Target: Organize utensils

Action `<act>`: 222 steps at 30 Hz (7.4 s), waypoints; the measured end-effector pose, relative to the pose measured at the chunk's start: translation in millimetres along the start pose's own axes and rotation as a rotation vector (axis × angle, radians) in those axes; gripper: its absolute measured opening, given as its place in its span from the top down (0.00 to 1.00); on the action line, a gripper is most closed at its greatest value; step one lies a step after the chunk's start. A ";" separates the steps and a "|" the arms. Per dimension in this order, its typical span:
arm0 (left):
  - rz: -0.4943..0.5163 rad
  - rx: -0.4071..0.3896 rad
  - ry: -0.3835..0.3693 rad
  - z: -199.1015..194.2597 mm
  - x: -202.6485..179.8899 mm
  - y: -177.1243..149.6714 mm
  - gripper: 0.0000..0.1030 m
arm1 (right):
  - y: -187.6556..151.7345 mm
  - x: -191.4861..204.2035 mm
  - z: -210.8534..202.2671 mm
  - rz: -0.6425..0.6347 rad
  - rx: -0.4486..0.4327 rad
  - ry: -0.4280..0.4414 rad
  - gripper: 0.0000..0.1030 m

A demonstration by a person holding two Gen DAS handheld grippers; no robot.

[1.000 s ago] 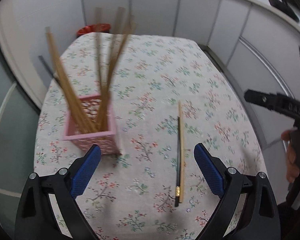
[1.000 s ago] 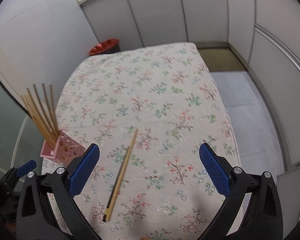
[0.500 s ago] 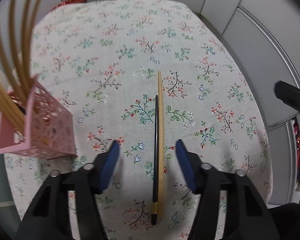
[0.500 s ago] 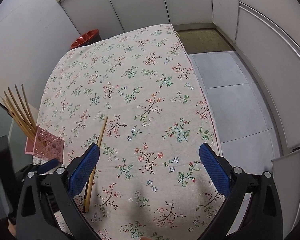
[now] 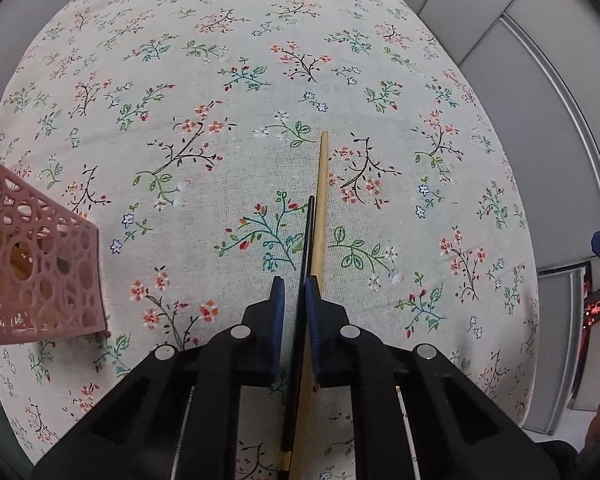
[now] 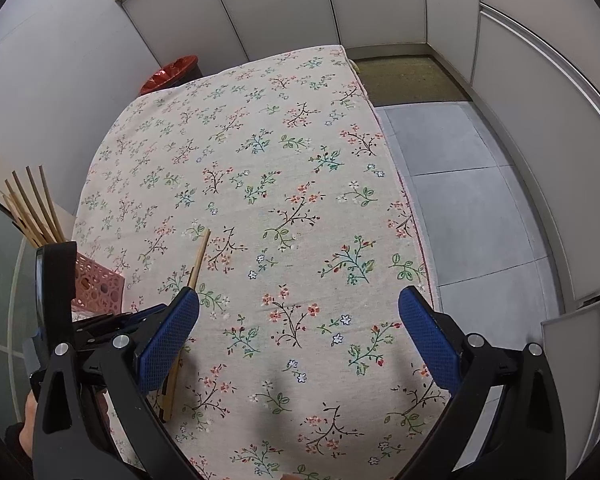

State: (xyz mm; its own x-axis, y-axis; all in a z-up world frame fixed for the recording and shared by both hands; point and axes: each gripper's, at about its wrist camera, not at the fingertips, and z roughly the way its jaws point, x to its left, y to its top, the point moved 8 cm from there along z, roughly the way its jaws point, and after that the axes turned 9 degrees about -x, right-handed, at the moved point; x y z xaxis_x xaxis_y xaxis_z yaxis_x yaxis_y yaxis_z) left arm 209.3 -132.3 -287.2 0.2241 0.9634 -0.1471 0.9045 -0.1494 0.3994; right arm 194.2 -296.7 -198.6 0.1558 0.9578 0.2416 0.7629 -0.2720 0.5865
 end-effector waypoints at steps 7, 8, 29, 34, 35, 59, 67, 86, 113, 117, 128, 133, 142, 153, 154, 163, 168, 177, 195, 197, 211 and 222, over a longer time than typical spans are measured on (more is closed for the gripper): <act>0.012 0.015 0.045 10.6 -4.7 2.9 0.90 | -0.9 -3.6 -0.3 0.002 0.001 -0.005 0.07; 0.023 0.010 0.057 11.1 -5.5 4.0 0.90 | -1.4 -4.2 -0.1 0.004 0.002 -0.006 0.07; 0.075 -0.205 0.014 -99.0 14.0 -0.1 0.95 | -8.5 34.3 23.9 -0.003 0.058 0.008 0.07; 0.082 -0.272 -0.004 -133.9 25.5 -5.9 0.95 | -16.4 60.3 45.9 -0.047 0.088 -0.012 0.07; 0.080 -0.290 -0.002 -140.8 28.8 -6.4 0.95 | -17.9 65.9 51.1 -0.060 0.094 -0.019 0.07; 0.024 -0.387 -0.002 -184.4 85.3 -12.2 0.95 | -31.9 119.9 136.2 -0.124 0.192 -0.095 0.83; 0.017 -0.410 -0.005 -192.4 85.4 -10.2 0.95 | -34.2 117.6 134.4 -0.121 0.193 -0.076 0.95; 0.031 -0.501 -0.019 -216.4 77.8 -4.4 0.95 | -5.4 125.1 38.2 -0.131 -0.015 0.027 0.95; -0.053 -0.839 0.052 -304.0 112.3 28.3 0.95 | 33.6 189.1 -105.8 -0.194 -0.358 0.313 0.95; -0.072 -0.843 0.076 -300.5 121.5 35.5 0.95 | 39.5 204.2 -114.8 -0.191 -0.388 0.369 0.95; -0.058 -0.715 0.124 -240.0 133.8 50.6 0.95 | 53.8 234.0 -128.3 -0.165 -0.460 0.458 0.96; -0.059 -0.678 0.160 -222.4 142.7 50.9 0.89 | 55.8 241.9 -123.3 -0.163 -0.473 0.473 0.95; -0.121 -0.665 0.168 -236.4 162.0 27.6 0.56 | 51.5 253.5 -103.3 -0.192 -0.478 0.457 0.95; -0.173 -0.591 0.157 -219.0 174.5 13.4 0.36 | 35.5 269.5 -72.2 -0.272 -0.412 0.443 0.79; -0.182 -0.582 0.155 -216.8 175.9 12.0 0.36 | 34.7 266.4 -73.0 -0.263 -0.401 0.445 0.71; -0.198 -0.513 0.124 -215.6 158.2 -1.6 0.19 | 22.9 218.8 -79.4 -0.172 -0.263 0.343 0.47; -0.157 -0.570 0.148 -237.6 136.5 -1.4 0.08 | 3.9 209.5 -94.3 -0.252 -0.234 0.303 0.20; -0.144 -0.548 0.131 -256.9 98.7 -5.4 0.07 | -0.2 178.8 -137.1 -0.272 -0.262 0.198 0.07; -0.095 -0.633 0.151 -310.0 72.1 -20.9 0.07 | 3.9 145.2 -191.4 -0.232 -0.349 0.086 0.07; -0.096 -0.635 0.152 -310.9 72.4 -21.9 0.07 | 2.8 146.3 -192.6 -0.232 -0.351 0.085 0.07; -0.086 -0.645 0.148 -317.2 69.9 -20.9 0.07 | 8.5 140.9 -199.0 -0.210 -0.379 0.066 0.07; -0.093 -0.653 0.153 -320.2 71.9 -21.3 0.07 | 11.4 143.7 -199.5 -0.210 -0.386 0.065 0.07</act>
State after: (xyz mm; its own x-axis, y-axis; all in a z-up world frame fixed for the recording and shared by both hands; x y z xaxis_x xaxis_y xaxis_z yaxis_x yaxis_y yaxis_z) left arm 90.0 11.4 -16.5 0.0583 0.9936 -0.0971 0.5018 0.0549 0.8632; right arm 100.2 -180.7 -2.9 -0.0268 0.9914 0.1278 0.4820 -0.0992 0.8705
